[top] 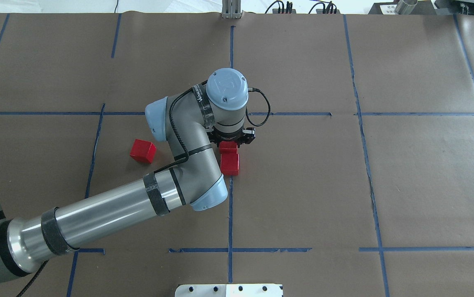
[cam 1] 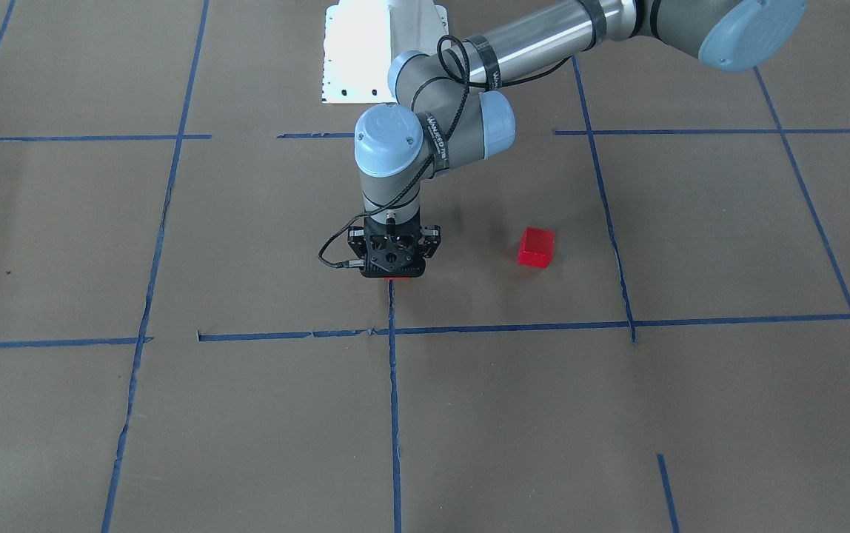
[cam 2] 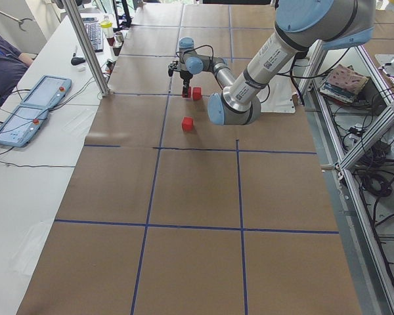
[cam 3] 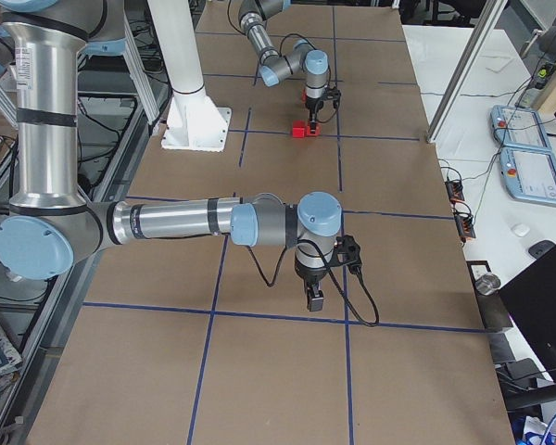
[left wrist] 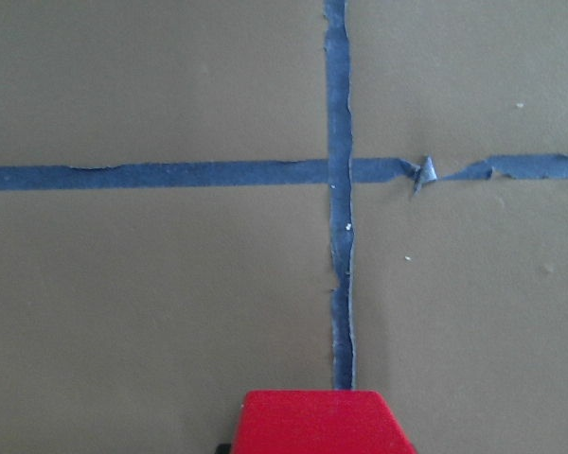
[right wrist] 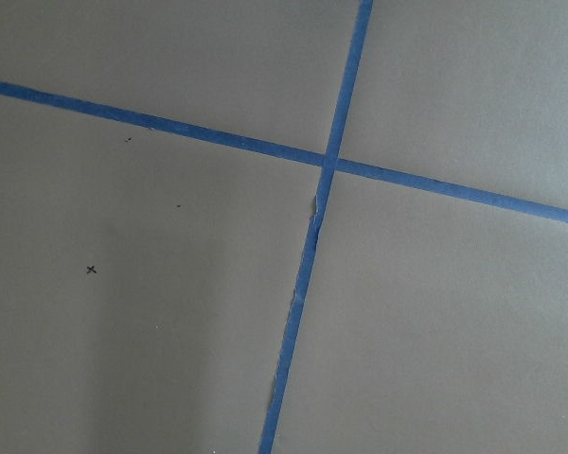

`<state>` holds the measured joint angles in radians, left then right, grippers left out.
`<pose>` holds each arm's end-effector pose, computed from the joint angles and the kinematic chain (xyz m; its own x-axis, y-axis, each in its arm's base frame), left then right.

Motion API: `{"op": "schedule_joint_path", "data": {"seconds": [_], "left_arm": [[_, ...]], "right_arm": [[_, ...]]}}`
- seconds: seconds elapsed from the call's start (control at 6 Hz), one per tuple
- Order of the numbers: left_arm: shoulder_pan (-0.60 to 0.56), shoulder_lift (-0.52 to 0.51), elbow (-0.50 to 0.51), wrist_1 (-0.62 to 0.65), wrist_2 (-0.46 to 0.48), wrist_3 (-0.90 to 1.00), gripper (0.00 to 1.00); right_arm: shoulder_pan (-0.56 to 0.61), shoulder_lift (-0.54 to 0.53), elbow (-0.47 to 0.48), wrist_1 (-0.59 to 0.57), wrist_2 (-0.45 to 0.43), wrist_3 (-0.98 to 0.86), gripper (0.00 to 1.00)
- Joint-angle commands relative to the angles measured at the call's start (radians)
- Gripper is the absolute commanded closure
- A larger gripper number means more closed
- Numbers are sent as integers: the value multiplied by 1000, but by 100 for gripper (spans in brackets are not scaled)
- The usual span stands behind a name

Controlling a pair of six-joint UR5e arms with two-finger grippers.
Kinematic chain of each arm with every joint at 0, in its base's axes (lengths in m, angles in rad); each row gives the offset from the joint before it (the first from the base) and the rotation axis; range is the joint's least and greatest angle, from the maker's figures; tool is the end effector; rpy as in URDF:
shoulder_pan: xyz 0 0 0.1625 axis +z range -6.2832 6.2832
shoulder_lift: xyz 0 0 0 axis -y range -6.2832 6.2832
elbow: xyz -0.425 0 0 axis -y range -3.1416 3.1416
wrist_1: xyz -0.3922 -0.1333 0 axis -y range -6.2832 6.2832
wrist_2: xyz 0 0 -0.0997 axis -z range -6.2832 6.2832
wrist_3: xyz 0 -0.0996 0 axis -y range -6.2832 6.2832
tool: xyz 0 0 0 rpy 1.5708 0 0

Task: Form red blocks into L shape at center
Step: 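Carry the cube with the left gripper to just beyond the placed cube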

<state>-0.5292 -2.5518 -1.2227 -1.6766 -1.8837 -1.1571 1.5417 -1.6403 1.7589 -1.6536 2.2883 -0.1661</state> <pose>0.6448 -0.4960 0.1698 0.7055 0.0305 -0.7080 0.0194 0.9979 0.0623 0.0543 -0.4640 0.6115 0.7373 -0.2100 0.6421 0.1531 0.9777 0.1439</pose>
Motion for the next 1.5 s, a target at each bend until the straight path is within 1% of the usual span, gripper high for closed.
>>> {"op": "schedule_joint_path", "data": {"seconds": [0.0,0.33,1.0,1.33], "left_arm": [[6,2,0,-6,0,-1,70],[12,4,2,-11,0,-3,68],[14,4,6,-11,-2,2,55],[14,2,8,-20,-2,4,52]], "right_arm": [[0,0,1,0,0,0,0],[0,0,2,0,0,-1,0],[0,2,2,-2,0,0,0],[0,2,2,-2,0,0,0]]}}
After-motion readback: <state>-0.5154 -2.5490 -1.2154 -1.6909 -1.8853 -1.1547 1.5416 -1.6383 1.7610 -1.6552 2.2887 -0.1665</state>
